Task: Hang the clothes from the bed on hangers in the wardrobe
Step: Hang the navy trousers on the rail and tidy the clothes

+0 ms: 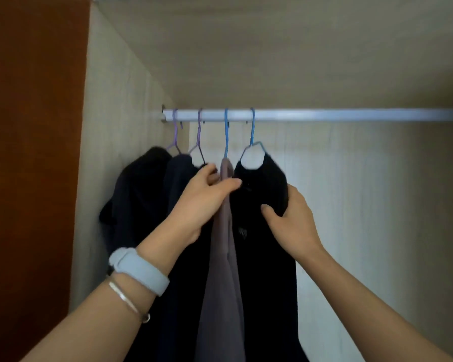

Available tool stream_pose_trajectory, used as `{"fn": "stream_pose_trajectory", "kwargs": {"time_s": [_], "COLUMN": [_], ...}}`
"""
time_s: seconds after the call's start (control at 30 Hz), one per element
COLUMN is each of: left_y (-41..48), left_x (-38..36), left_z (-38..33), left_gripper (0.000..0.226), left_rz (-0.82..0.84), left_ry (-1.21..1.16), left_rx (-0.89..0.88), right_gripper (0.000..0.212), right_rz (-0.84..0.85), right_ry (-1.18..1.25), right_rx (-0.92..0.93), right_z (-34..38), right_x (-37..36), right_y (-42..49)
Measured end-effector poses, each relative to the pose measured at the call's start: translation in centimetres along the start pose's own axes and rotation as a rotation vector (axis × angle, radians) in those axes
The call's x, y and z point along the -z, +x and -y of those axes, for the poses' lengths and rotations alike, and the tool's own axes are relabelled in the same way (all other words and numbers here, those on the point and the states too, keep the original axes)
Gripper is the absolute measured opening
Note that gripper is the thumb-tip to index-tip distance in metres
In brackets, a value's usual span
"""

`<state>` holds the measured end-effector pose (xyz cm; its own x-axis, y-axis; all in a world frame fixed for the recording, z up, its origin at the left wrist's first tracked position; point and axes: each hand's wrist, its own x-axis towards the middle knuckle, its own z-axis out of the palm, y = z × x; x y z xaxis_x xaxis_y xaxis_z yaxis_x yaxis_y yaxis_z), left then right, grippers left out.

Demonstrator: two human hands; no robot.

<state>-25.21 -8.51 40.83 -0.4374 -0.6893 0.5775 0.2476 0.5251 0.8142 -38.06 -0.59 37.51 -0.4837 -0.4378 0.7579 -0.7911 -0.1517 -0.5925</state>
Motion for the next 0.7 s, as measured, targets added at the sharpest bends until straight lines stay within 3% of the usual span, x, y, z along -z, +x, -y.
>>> {"fn": "stream_pose_trajectory", "kwargs": {"time_s": [0.07,0.13,0.3,0.4,0.47,0.7], "left_y": [-3.7,-7.4,-16.5,-21.0,-23.1,-32.5], "left_x": [-0.3,-0.6,-0.4,-0.5,-0.7,1.1], "left_z": [2.5,6.3,17.6,22.4,24.9,30.8], "left_gripper": [0.074,0.07,0.04,0.02,0.024,0.026], "left_rz": [0.016,0.075,0.127,0.173,0.204,0.369], "left_ry": [0.266,0.336,0.186,0.28,0.331,0.46], "left_rx": [-0.172,-0.223,0.173,0.328,0.394,0.771], "right_gripper": [0.036,0.029,0.021,0.013,0.007,0.024], "right_rz": [0.055,0.102,0.207,0.259,0.333,0.883], "right_ry": [0.113,0.21,0.276,0.265,0.219,-0.12], "right_rx": [-0.074,-0.161,-0.453,-0.584,-0.61,-0.669], "right_z": [-2.0,-4.3,-10.9,-13.7,-15.3,-18.5], "right_x": [-0.5,-1.0,-3.0,-4.3,-5.3,-8.3], "right_y": [-3.2,-7.1,-16.7,-21.3,-23.9,-31.4]}}
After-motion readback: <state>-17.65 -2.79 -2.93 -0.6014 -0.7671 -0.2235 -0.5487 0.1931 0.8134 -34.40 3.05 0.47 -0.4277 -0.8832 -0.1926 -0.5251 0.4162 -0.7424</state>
